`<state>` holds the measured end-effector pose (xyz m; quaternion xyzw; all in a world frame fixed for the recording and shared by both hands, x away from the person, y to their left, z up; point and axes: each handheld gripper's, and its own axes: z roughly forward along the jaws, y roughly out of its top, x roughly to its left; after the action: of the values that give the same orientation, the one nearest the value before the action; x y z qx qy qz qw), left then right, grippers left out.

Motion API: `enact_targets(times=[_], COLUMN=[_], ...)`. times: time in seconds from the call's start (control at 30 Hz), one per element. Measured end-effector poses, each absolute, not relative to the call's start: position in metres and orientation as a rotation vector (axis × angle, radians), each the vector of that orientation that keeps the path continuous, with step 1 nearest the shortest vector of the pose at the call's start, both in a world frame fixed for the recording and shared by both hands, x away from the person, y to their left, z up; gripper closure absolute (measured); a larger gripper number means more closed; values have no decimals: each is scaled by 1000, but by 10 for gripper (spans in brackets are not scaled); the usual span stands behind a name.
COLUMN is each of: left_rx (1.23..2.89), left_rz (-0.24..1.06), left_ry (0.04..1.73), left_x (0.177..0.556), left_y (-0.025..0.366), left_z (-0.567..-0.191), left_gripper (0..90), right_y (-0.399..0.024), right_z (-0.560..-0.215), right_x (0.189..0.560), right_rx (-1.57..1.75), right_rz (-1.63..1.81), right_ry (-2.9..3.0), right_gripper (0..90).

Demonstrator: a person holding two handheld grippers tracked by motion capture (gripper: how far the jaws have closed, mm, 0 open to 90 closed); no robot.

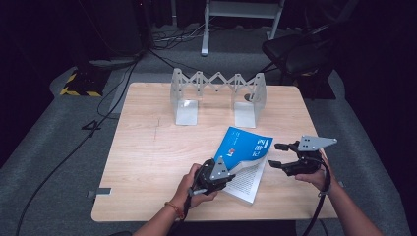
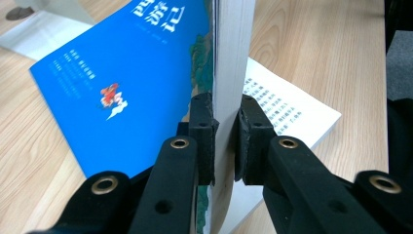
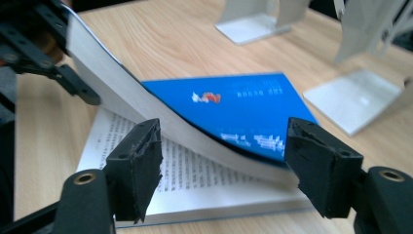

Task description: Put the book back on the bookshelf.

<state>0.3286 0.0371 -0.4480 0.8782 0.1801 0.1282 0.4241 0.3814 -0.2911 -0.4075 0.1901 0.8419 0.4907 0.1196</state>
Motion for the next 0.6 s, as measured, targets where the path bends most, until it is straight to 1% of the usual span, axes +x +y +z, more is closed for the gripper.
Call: enact_targets(times=[0.1,0.23,0.37,0.5,0.6], left_rx=[2198,2190,2203,2214,2219], left_rz=[318,303,304,297,295], left_ry=[447,457,450,452,448], left_x=[329,332,334,337,339], left_y=[47,66,77,89,93], left_z=[-448,-448,-448,-447,-447], left_gripper=[796,793,788,782,777], right_y=[-283,-260,-243,-237,-233], right_z=[-405,-411,-421,-434,-445], right_x=[382,390,401,409,410], right_rx=[496,367,273,241,229], right_rz=[1445,1415,1365,1333,1212], right_ry=[2474,2563,2634,2670,2662], right_gripper=[300,297,298,308,320])
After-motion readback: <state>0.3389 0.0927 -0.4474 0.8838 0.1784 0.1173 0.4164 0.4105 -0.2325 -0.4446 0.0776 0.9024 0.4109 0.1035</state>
